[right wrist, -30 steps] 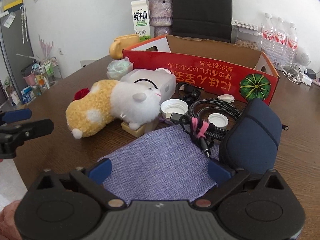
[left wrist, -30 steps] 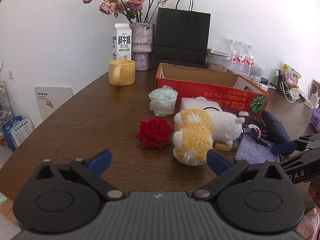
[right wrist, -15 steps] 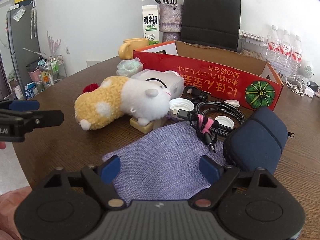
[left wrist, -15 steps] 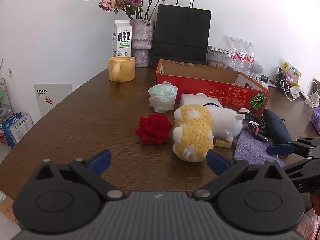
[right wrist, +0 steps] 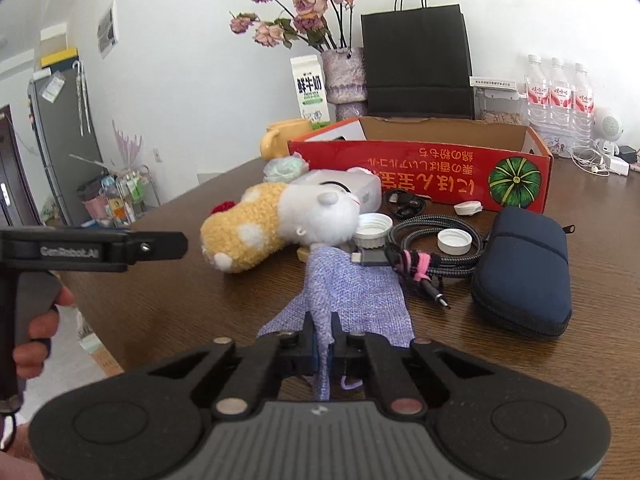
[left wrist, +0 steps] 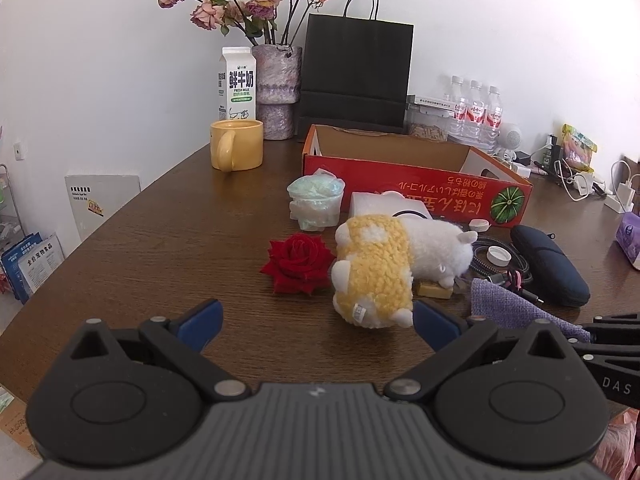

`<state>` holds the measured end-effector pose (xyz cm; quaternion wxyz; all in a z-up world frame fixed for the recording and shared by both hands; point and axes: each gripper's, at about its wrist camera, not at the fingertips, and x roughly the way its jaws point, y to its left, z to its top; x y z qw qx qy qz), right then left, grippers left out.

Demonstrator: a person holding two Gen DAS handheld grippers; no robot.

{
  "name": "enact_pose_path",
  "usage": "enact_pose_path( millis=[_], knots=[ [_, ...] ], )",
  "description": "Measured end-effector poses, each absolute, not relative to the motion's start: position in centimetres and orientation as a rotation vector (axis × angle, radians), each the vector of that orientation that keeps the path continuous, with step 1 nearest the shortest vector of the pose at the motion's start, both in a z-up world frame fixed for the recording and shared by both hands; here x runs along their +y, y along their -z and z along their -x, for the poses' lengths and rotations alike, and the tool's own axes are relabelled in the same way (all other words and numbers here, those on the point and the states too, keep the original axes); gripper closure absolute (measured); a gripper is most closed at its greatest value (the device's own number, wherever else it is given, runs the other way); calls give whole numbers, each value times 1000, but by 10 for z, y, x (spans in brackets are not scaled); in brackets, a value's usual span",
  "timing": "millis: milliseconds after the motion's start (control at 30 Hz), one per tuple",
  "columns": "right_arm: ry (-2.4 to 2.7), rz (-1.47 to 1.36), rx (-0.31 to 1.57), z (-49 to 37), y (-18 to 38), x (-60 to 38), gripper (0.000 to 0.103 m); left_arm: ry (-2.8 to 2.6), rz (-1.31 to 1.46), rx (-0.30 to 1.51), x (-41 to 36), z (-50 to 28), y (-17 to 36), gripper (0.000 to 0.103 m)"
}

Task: Organize objects
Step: 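Grasp the purple pouch with the right tool while the left tool grasps the plush toy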

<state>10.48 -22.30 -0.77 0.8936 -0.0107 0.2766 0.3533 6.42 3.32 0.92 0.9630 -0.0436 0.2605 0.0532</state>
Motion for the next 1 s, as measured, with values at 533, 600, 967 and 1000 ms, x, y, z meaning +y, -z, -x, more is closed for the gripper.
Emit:
enact_pose_path(
  millis=[533, 600, 967, 1000],
  knots=[
    [-614, -53, 347, -109, -30, -248, 100, -99, 89, 551, 14, -95, -4, 0],
    [-601, -53, 344, -113, -29, -250, 100, -91, 72, 544, 10, -101, -4, 0],
    [-578, -69, 346, -119, -21, -256, 100, -79, 36, 581, -4, -133, 5, 27],
    [-577, -71, 347, -120, -21, -256, 100, -82, 36, 589, -3, -135, 7, 30]
  ],
)
